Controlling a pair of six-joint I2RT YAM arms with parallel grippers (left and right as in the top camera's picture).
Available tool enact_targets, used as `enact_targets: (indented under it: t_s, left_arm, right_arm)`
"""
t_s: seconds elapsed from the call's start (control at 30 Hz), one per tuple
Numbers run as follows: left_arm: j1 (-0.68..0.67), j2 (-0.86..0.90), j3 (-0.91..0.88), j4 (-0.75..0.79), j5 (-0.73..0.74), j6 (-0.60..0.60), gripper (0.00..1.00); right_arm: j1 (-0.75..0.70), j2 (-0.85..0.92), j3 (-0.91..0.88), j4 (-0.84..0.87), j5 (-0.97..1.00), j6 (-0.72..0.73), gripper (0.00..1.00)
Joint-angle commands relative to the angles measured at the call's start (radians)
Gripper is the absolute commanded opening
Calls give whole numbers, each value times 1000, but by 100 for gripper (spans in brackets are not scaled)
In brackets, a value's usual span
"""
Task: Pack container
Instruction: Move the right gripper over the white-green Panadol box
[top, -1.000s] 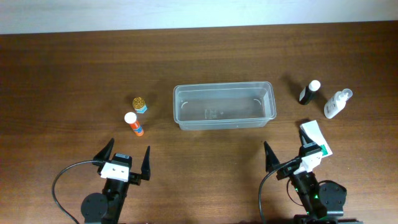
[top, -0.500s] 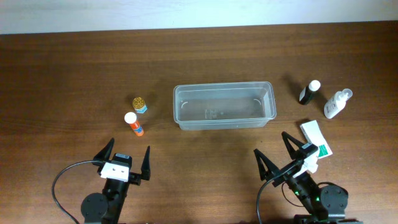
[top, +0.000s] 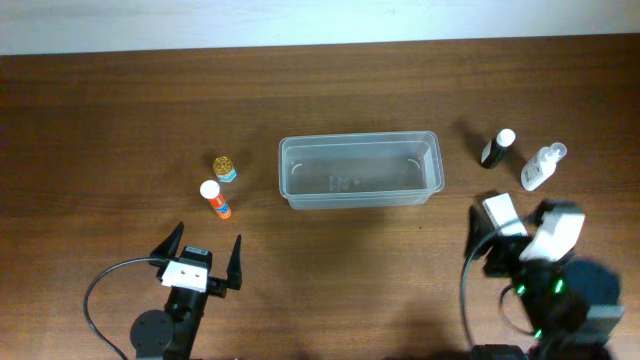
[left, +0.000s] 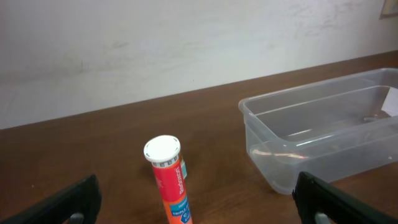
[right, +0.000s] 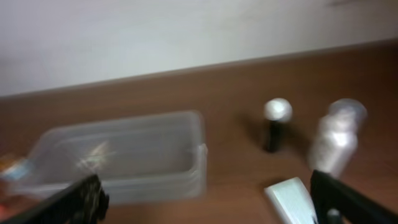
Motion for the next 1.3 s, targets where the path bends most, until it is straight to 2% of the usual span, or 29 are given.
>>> enact_targets:
  t_s: [0.0, 0.17, 0.33, 0.53, 0.67, 0.73, 0.87, 1.0, 1.13, 1.27]
  left_arm:
    - [6, -10, -3, -5, -10, 16, 99]
    - [6, -10, -3, -5, -10, 16, 99]
    - [6, -10, -3, -5, -10, 16, 99]
    - [6, -10, -3, -5, -10, 16, 99]
    - [6, -10, -3, -5, -10, 16, 99]
    - [6, -10, -3, -5, -10, 16, 99]
    - [6, -10, -3, -5, -10, 16, 99]
    - [6, -10, -3, -5, -10, 16, 99]
    - [6, -10, -3, -5, -10, 16, 99]
    - [6, -10, -3, -5, -10, 16, 99]
  right_arm:
    - [5, 199, 252, -126, 237, -42, 99]
    - [5, 463, 542, -369, 318, -42, 98]
    - [5, 642, 679, -542, 171, -42, 98]
    - [2, 775, 684, -584, 163, -26, 98]
    - [-74, 841, 684, -566, 207, 147, 98]
    - [-133, 864, 684, -567, 207, 154, 98]
    - [-226, 896, 683, -649, 192, 36, 98]
    - [-260, 913, 682, -685, 33, -66, 98]
    - [-261, 929, 682, -691, 46, -113, 99]
    - [-261, 940, 682, -690, 150, -113, 98]
